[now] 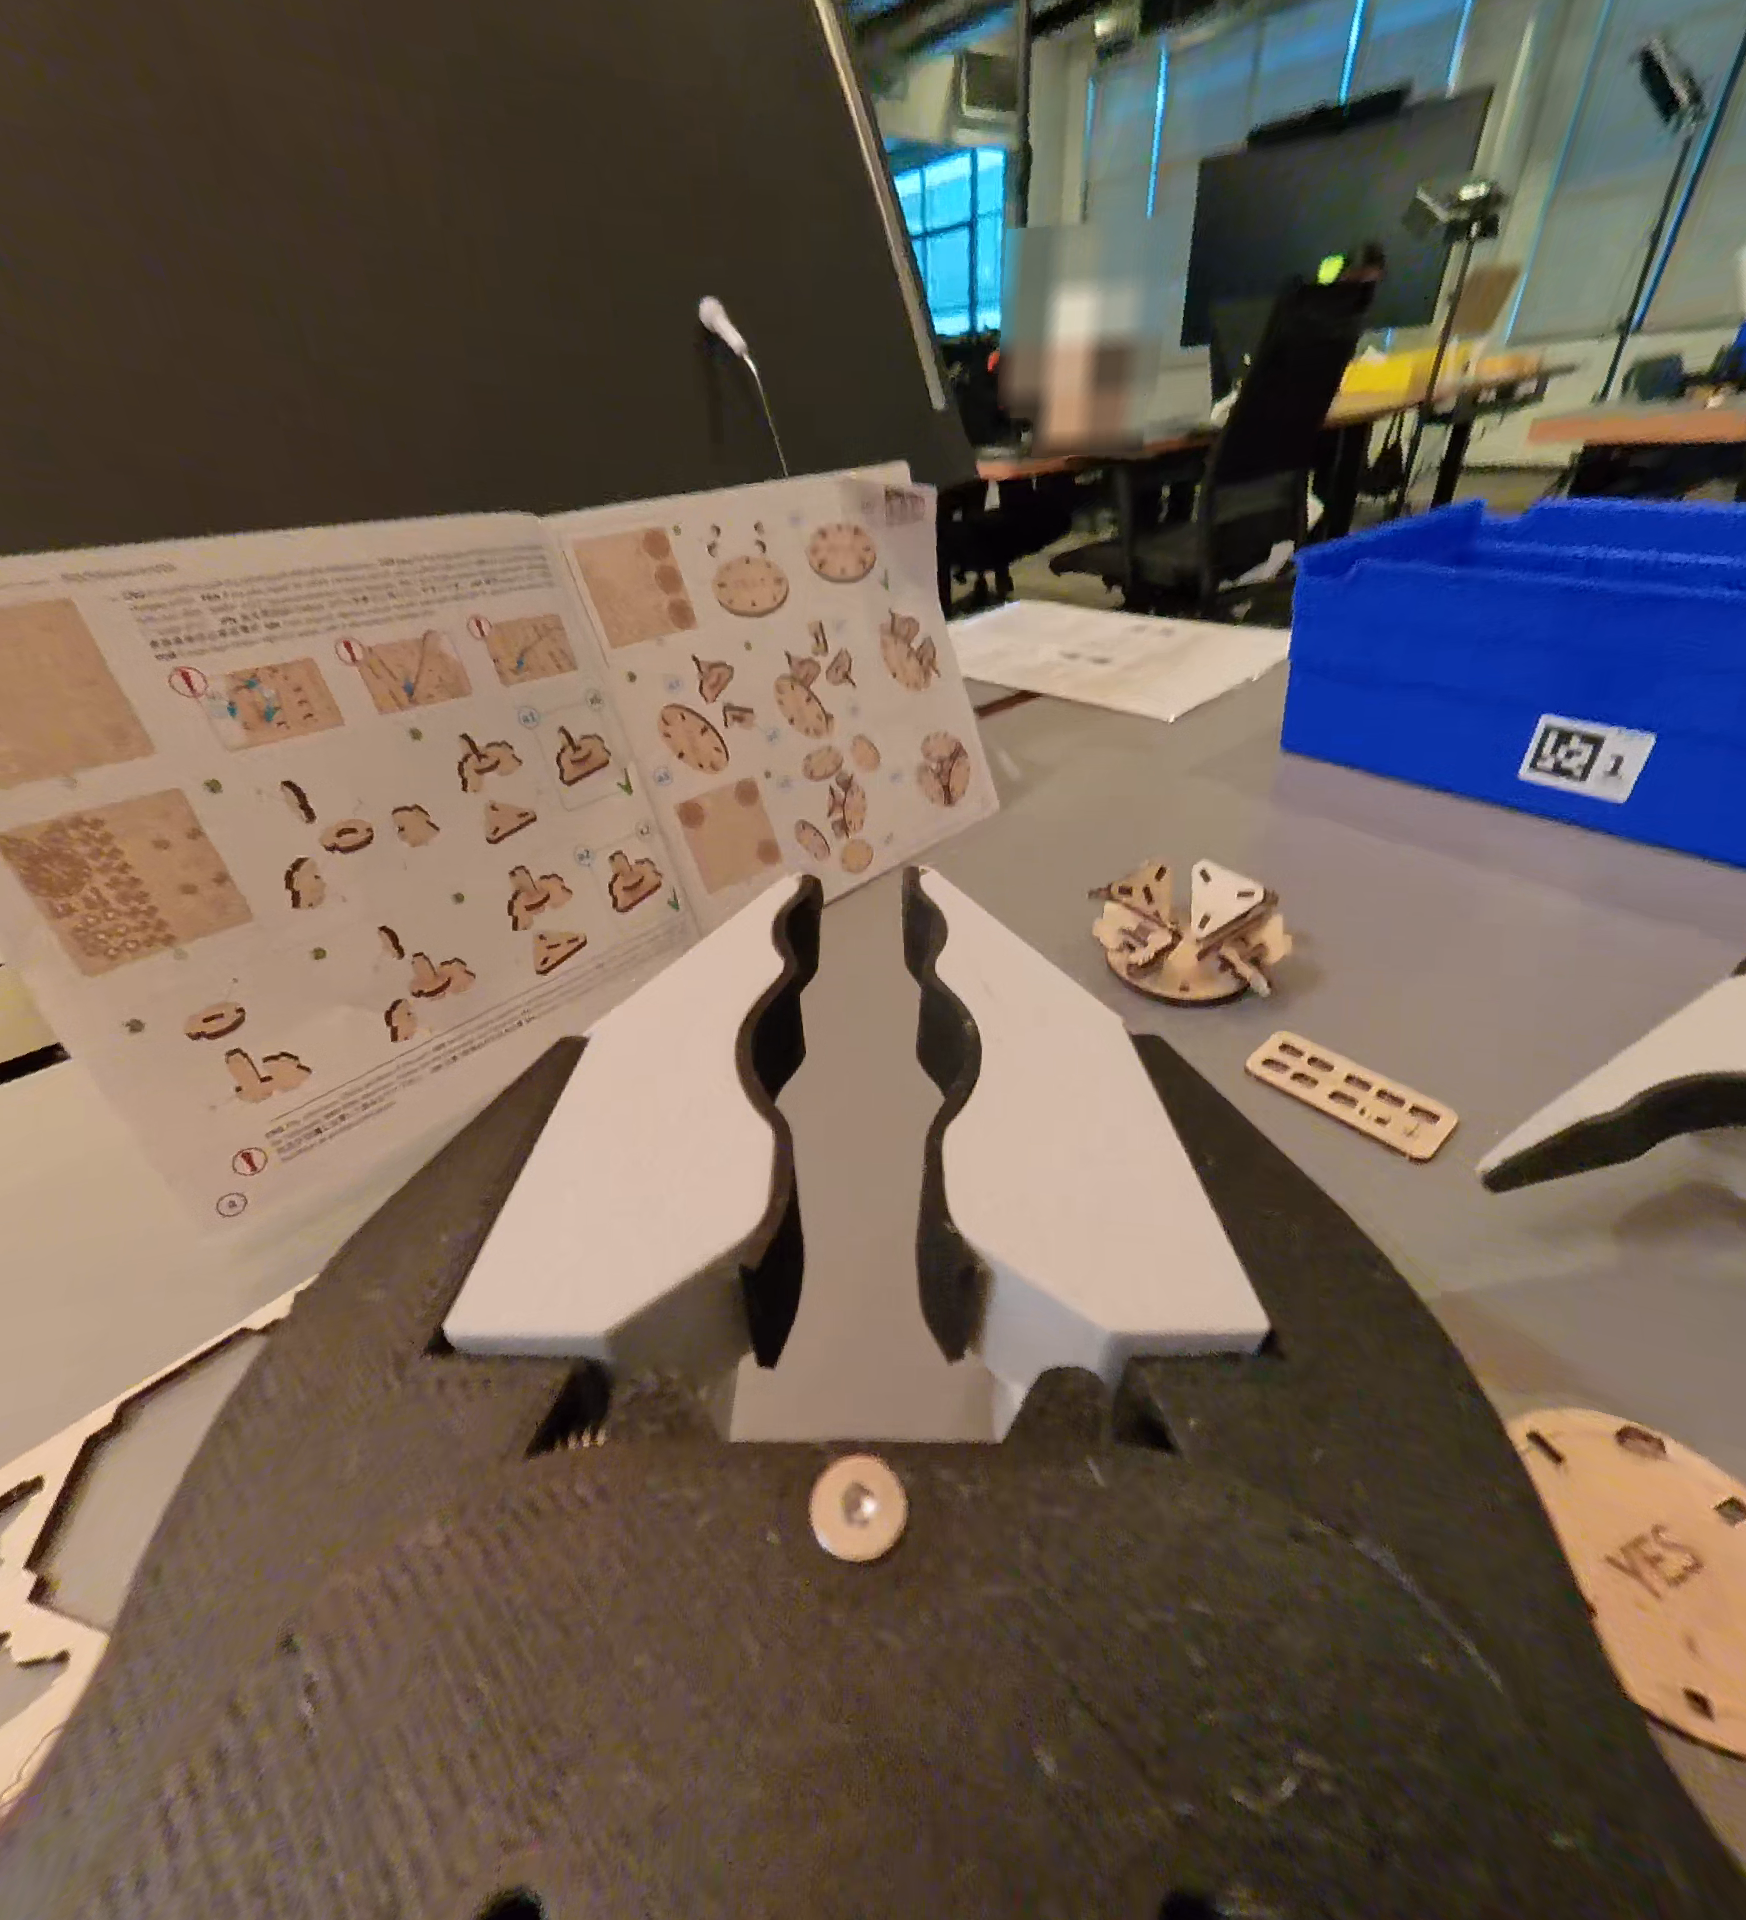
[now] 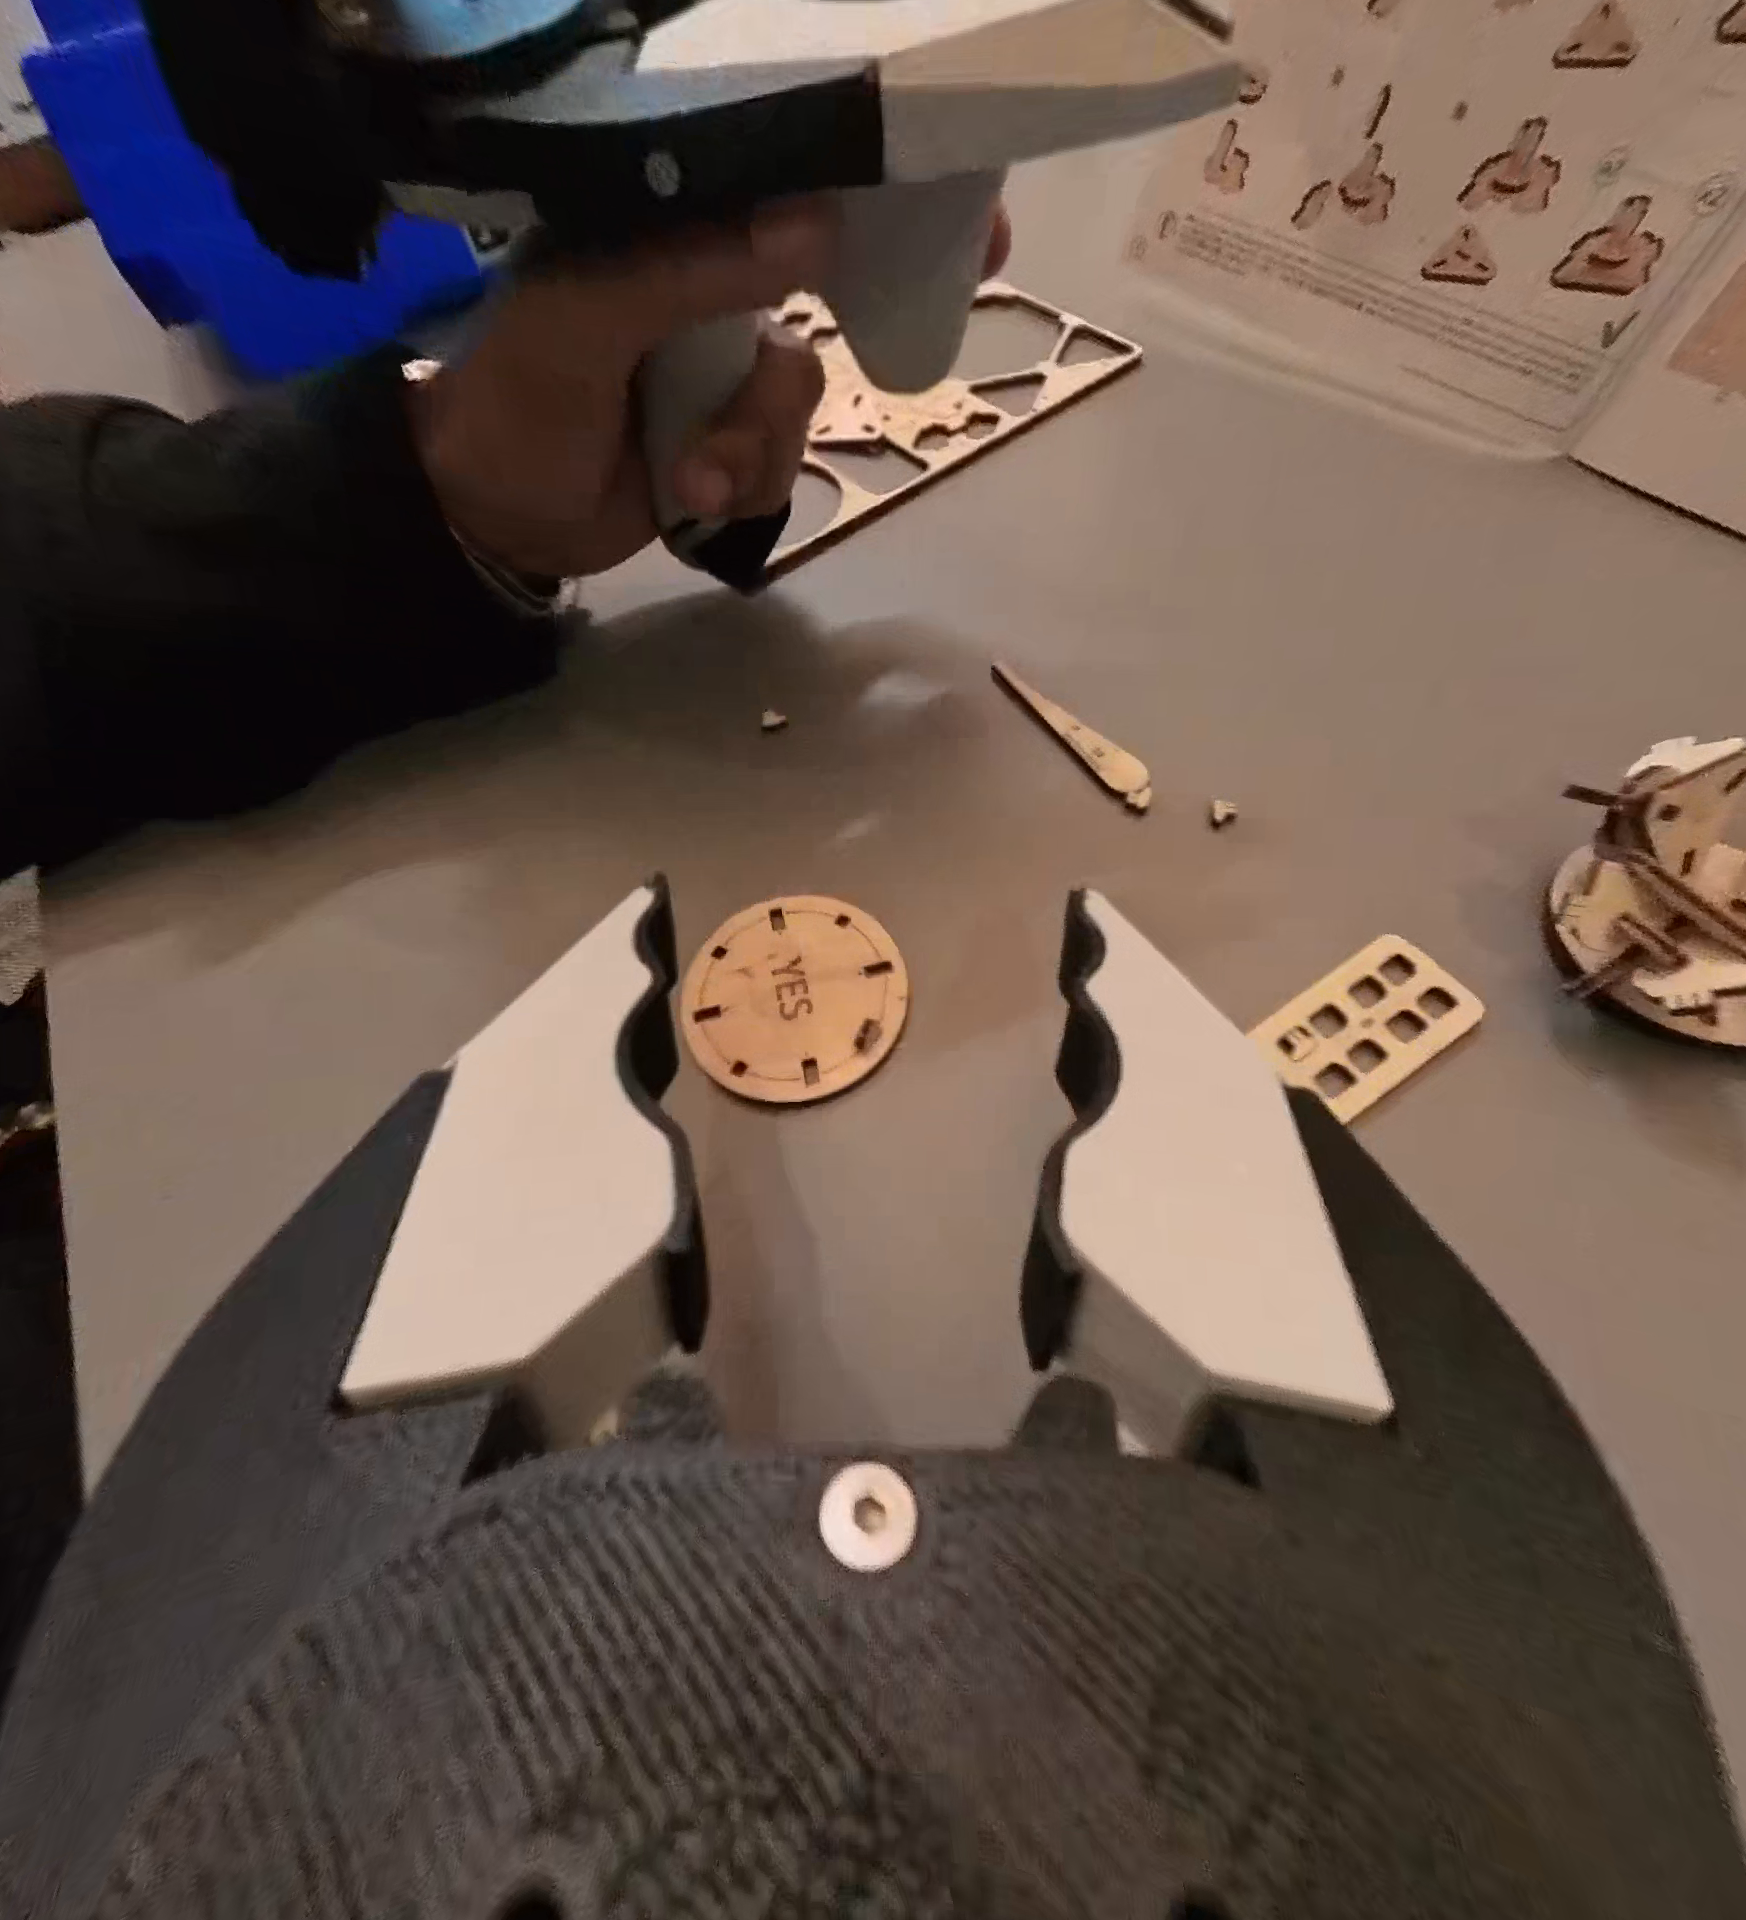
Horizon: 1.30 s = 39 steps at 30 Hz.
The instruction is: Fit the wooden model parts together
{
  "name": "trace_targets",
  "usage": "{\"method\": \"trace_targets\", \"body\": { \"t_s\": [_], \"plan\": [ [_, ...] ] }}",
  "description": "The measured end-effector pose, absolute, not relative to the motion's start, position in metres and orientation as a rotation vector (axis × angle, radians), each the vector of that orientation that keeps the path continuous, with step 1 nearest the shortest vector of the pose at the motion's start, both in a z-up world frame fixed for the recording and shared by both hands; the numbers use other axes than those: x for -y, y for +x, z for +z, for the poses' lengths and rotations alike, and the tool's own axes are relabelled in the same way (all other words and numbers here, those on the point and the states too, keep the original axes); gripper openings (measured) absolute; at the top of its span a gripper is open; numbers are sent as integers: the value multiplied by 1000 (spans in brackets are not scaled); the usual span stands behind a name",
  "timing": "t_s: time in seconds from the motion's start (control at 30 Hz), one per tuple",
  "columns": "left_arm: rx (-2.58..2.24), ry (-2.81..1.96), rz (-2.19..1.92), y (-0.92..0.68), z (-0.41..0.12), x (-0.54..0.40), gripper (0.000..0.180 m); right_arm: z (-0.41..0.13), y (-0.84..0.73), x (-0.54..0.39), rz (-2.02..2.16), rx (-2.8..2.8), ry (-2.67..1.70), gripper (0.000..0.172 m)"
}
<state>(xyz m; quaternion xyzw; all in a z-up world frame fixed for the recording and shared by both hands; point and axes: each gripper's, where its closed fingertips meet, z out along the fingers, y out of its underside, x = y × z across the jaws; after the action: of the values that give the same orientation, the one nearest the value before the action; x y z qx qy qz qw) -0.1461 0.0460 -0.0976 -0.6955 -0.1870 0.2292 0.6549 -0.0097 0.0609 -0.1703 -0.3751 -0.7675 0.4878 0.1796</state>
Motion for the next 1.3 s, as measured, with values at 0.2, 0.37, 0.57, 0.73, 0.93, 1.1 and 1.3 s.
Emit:
{"method": "trace_targets", "body": {
  "t_s": [0.2, 0.37, 0.57, 0.73, 0.93, 1.1, 1.3],
  "plan": [
    [396, -1620, 514, -141, -106, -51, 17, -132, -9, -87, 1580, 1851, -1072, 49],
    [382, -1601, 502, -133, -99, -50, 20, -139, -9, -84, 1513, 1902, -1072, 57],
    [374, -1588, 382, -118, -90, -56, 15, -160, -13, -80, 1343, 2075, -994, 25],
    [398, -1720, 133, -70, -104, -61, 0, -161, -12, -87, 1236, 2094, -812, 0],
    [373, -2100, -56, -15, -180, -62, 0, -161, 3, -74, 1400, 2227, -752, 0],
    [422, -2114, -275, -9, -188, -69, 0, -166, 0, -78, 1420, 2293, -772, 0],
    [359, -2093, -441, 4, -185, -67, 0, -174, 2, -72, 1409, 2399, -691, 0]
  ]
}}
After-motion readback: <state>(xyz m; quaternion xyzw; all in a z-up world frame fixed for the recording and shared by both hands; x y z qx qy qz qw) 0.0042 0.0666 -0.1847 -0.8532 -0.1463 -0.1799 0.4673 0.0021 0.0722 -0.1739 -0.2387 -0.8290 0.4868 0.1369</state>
